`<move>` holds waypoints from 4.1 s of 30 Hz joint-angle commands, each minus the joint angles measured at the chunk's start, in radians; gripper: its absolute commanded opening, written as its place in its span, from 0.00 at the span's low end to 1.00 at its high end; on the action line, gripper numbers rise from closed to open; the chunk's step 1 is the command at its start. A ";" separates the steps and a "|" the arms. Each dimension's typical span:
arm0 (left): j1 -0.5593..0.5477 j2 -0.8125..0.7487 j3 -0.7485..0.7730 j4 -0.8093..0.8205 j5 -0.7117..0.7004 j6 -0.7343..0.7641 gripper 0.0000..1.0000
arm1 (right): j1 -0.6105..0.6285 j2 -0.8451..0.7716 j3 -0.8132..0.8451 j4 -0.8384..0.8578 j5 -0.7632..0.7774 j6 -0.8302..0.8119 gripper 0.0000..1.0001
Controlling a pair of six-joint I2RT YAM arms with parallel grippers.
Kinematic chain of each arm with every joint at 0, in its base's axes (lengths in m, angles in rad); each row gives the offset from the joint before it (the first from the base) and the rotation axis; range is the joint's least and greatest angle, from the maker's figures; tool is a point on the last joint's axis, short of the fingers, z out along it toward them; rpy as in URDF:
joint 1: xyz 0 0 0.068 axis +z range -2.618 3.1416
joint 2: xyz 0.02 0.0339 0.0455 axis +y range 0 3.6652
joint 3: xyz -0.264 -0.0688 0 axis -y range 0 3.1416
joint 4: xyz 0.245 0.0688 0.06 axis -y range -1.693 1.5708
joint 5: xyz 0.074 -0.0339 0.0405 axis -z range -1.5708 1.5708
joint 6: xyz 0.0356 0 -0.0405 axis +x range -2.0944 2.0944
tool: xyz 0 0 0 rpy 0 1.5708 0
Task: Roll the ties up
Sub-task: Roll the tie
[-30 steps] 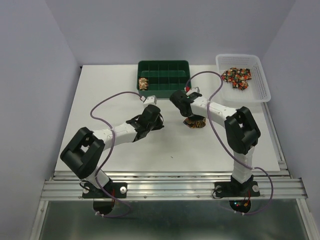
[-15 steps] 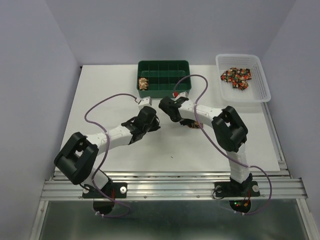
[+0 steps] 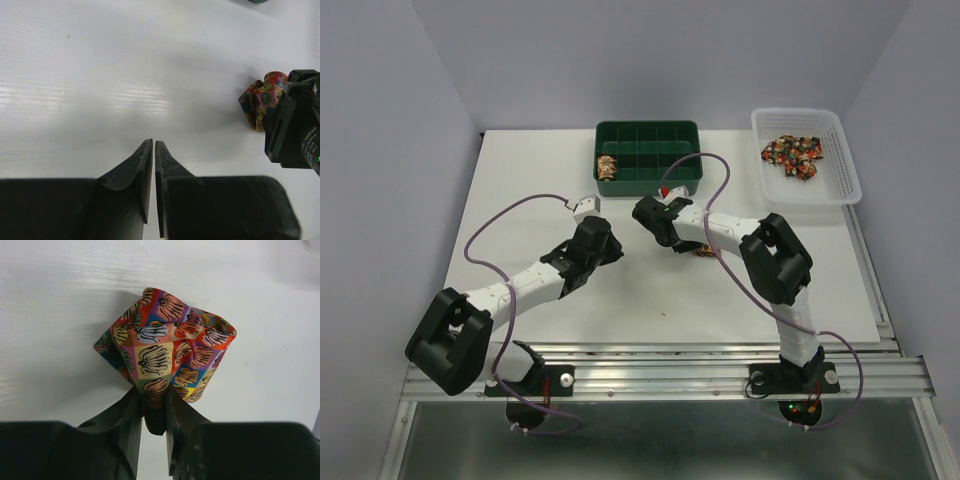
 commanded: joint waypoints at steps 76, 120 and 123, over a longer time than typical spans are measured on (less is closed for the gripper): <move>0.013 0.553 0.208 0.745 0.546 -0.016 0.62 | -0.332 -0.424 -0.518 0.835 -0.745 0.368 1.00; -0.037 0.763 0.398 0.631 0.422 0.041 0.47 | -0.374 -0.444 -0.510 0.909 -0.894 0.338 1.00; -0.037 0.774 0.409 0.622 0.432 0.041 0.46 | -0.374 -0.465 -0.481 0.864 -0.868 0.298 1.00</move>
